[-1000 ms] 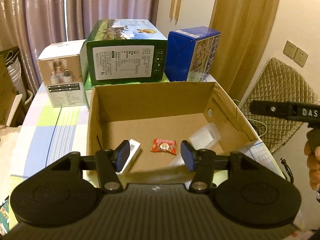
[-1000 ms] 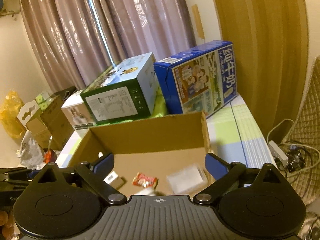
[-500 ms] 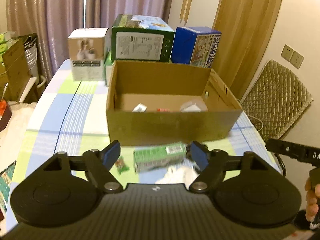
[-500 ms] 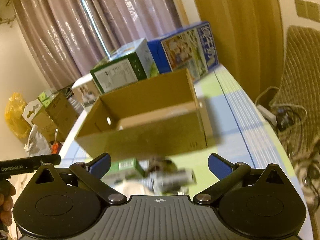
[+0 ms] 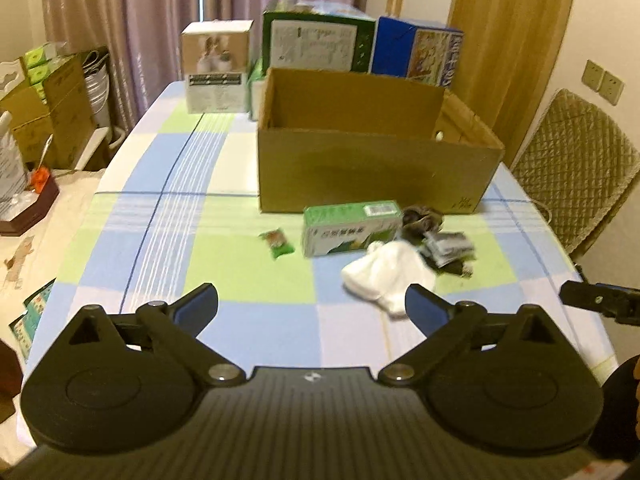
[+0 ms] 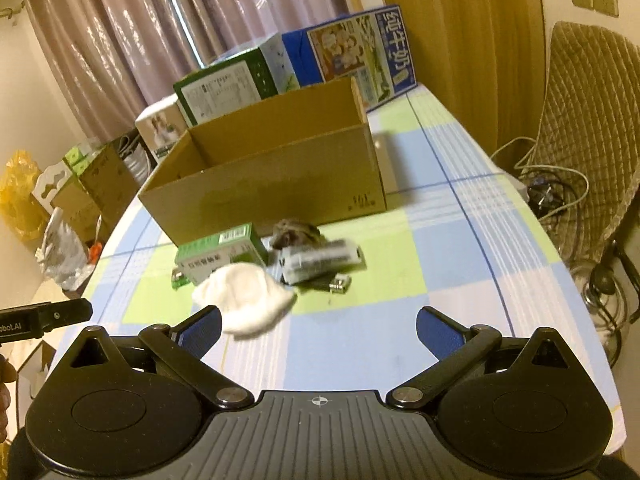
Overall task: Organize objects
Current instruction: 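Withdraw both tools from the box back over the table, then grasp the white towel with the left gripper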
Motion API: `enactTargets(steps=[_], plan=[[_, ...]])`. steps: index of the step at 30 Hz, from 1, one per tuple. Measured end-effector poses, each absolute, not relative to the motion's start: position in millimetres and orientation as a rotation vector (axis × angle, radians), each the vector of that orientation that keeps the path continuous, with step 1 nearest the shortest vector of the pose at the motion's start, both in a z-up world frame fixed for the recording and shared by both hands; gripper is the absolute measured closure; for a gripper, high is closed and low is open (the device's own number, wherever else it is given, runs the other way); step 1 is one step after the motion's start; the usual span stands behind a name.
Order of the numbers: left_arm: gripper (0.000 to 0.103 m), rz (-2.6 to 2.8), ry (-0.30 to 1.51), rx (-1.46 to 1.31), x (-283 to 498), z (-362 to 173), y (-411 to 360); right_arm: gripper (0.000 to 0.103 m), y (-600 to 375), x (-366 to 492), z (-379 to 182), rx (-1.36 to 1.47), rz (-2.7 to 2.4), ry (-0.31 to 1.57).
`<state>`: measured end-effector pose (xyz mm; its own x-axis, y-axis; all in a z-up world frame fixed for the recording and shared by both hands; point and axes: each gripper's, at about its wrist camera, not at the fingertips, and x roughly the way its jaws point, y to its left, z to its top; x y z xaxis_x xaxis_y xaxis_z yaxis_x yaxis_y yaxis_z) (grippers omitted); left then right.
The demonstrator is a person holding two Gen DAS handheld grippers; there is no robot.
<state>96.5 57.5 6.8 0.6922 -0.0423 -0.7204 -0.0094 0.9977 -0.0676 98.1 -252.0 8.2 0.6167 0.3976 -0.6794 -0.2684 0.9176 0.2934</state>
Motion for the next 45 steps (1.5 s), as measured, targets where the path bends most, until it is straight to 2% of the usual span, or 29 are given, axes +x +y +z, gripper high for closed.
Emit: enactTargets(steps=[11, 30, 34, 39, 41, 44, 45], plan=[[0.005, -0.074, 0.827, -0.018, 106, -11, 35, 0.002, -251, 107, -12, 0.154, 0.379, 0.852], [0.006, -0.237, 0.872, 0.111, 175, -67, -6, 0.003, -257, 157, -52, 0.137, 0.372, 0.911], [0.015, -0.294, 0.899, 0.184, 192, -83, -19, 0.007, -255, 167, -59, 0.141, 0.379, 0.924], [0.016, -0.339, 0.903, 0.266, 209, -100, -32, 0.008, -254, 173, -66, 0.144, 0.378, 0.939], [0.022, -0.342, 0.909, 0.278, 214, -105, -34, 0.008, -252, 175, -68, 0.143, 0.379, 0.945], [0.037, -0.352, 0.933, 0.236, 220, -111, -31, 0.01, -247, 181, -70, 0.148, 0.388, 0.952], [0.046, -0.36, 0.938, 0.213, 220, -111, -29, 0.012, -245, 183, -71, 0.15, 0.393, 0.953]])
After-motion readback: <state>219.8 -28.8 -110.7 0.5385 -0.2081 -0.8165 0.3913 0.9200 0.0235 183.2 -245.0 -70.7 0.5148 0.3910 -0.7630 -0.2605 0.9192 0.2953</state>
